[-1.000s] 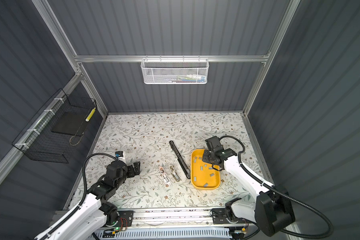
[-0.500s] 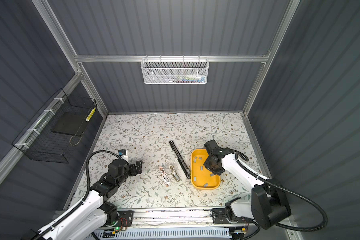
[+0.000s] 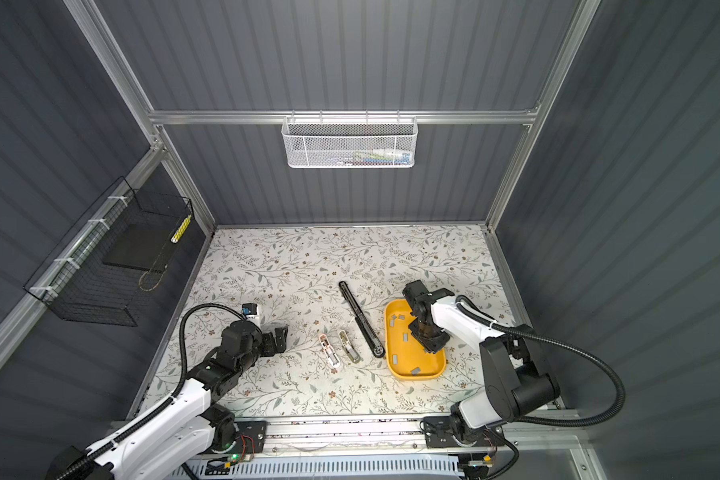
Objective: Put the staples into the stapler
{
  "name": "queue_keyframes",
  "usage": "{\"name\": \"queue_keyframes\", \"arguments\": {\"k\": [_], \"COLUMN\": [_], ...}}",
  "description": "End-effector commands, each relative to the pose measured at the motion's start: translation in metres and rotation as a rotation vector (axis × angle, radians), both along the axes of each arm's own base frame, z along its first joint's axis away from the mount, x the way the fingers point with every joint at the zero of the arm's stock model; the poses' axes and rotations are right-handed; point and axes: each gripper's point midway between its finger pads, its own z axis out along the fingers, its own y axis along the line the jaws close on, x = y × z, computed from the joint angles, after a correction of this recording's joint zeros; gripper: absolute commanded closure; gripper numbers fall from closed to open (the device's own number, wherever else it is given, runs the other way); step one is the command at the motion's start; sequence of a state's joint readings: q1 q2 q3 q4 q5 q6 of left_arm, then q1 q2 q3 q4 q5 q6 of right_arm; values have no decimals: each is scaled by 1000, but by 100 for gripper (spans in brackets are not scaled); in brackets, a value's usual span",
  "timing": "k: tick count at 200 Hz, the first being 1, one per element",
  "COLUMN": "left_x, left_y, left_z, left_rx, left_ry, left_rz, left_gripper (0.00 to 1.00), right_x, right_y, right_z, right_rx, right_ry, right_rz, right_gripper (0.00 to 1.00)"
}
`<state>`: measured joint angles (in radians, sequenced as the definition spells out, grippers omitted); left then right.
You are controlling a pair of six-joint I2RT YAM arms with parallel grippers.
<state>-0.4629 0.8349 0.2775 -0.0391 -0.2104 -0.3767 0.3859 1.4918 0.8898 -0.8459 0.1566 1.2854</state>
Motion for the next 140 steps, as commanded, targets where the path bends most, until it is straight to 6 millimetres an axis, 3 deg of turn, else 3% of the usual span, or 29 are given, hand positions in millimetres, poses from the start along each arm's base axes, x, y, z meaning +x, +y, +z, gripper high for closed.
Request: {"name": "queue_keyframes", "arguments": {"k": [1,75,140], "left_x": [8,10,10], "left_y": [-7,-9,-9], "left_z": [17,14,15], "left_rx": [-28,-19,-22], "left_ry": [-39,-17,-23], "left_rz": [-13,-19,-19], "left_gripper": [0,0,0], "right_x": [4,-9,-15], "right_y": [-7,-13,-16], "right_z": [11,-1,-24], "right_rx": [-40,-59,-84], "right_ry": [-6,18,63], "right_rz": [-27,-58,-57], "right_gripper": [64,63,62]}}
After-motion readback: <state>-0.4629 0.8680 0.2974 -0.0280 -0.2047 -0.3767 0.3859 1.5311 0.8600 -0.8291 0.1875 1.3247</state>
